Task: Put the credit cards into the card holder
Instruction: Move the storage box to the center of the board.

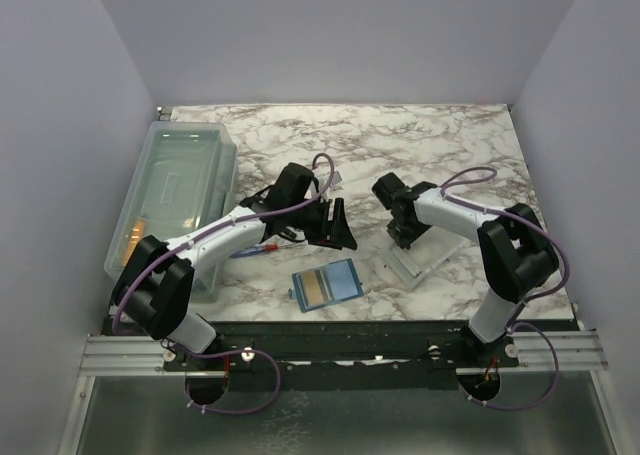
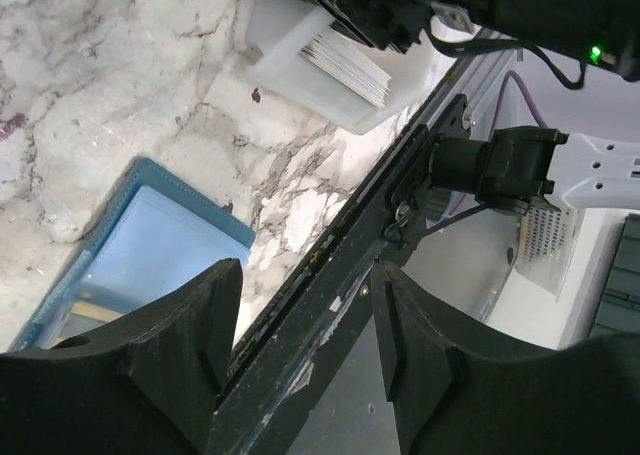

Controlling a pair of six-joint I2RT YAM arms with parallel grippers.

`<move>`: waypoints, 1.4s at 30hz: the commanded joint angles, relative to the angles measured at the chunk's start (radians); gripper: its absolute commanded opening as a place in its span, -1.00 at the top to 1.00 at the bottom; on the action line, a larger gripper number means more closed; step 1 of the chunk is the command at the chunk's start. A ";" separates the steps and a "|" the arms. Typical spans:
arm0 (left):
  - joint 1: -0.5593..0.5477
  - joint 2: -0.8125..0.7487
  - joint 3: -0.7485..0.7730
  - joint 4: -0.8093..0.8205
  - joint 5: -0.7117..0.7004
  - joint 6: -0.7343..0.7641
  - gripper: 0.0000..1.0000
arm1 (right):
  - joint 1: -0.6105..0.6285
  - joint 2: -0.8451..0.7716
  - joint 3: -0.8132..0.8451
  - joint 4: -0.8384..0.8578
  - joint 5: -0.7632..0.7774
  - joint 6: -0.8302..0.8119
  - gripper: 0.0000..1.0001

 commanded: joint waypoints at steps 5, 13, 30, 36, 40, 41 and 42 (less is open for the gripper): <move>0.022 -0.006 0.053 -0.041 0.011 0.058 -0.21 | -0.075 0.111 0.082 0.133 0.090 0.020 0.83; 0.035 0.013 0.028 -0.038 0.006 0.076 -0.21 | -0.108 0.166 0.128 0.124 0.098 0.034 0.67; 0.044 0.023 0.014 -0.031 0.010 0.078 -0.21 | -0.109 0.093 0.226 0.054 0.081 -0.105 -0.07; 0.045 0.025 0.013 -0.030 0.012 0.078 -0.20 | -0.109 0.020 0.285 0.011 0.080 -0.227 -0.18; 0.046 0.023 0.012 -0.030 0.014 0.076 -0.20 | -0.109 -0.062 0.251 0.070 0.053 -0.416 -0.30; 0.046 0.024 0.012 -0.030 0.015 0.076 -0.20 | -0.109 -0.085 0.234 0.101 0.034 -0.481 -0.34; 0.046 0.024 0.013 -0.029 0.018 0.076 -0.20 | -0.109 -0.103 0.213 0.136 0.016 -0.547 -0.42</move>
